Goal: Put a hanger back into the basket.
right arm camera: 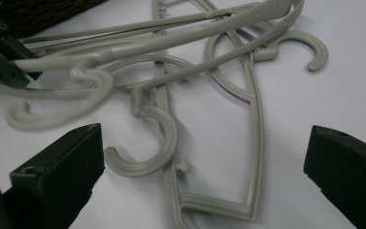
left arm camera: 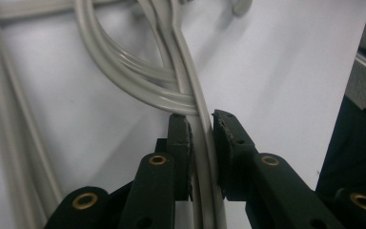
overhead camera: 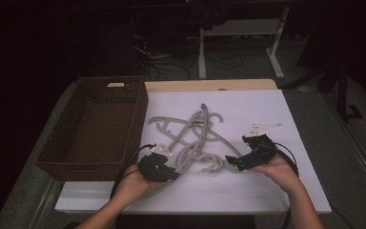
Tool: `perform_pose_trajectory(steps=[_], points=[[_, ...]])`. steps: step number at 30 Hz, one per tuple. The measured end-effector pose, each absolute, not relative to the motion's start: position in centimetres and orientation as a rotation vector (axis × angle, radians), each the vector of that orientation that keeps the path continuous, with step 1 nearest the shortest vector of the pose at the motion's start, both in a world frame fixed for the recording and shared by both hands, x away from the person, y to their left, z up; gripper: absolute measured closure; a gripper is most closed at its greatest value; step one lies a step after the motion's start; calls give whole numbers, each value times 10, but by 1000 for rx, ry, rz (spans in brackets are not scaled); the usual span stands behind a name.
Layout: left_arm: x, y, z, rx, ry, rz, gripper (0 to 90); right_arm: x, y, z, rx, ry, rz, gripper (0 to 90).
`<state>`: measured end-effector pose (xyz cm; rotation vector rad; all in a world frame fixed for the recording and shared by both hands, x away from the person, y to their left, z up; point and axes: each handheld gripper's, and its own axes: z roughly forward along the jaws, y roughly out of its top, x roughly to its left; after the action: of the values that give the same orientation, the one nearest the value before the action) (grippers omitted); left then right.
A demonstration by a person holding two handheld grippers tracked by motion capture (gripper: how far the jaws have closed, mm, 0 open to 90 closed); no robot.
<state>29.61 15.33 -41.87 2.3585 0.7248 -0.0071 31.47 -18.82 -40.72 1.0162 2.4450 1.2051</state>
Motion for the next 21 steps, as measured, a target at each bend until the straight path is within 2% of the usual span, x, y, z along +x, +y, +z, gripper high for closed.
perform_pose_trajectory(steps=[11,21], points=[[297,162,-401,2261,753,59,816,315,-188,-407,1021,2444,1208,0],[300,165,-376,2188,732,53,819,314,-192,-406,1031,2433,1225,0]])
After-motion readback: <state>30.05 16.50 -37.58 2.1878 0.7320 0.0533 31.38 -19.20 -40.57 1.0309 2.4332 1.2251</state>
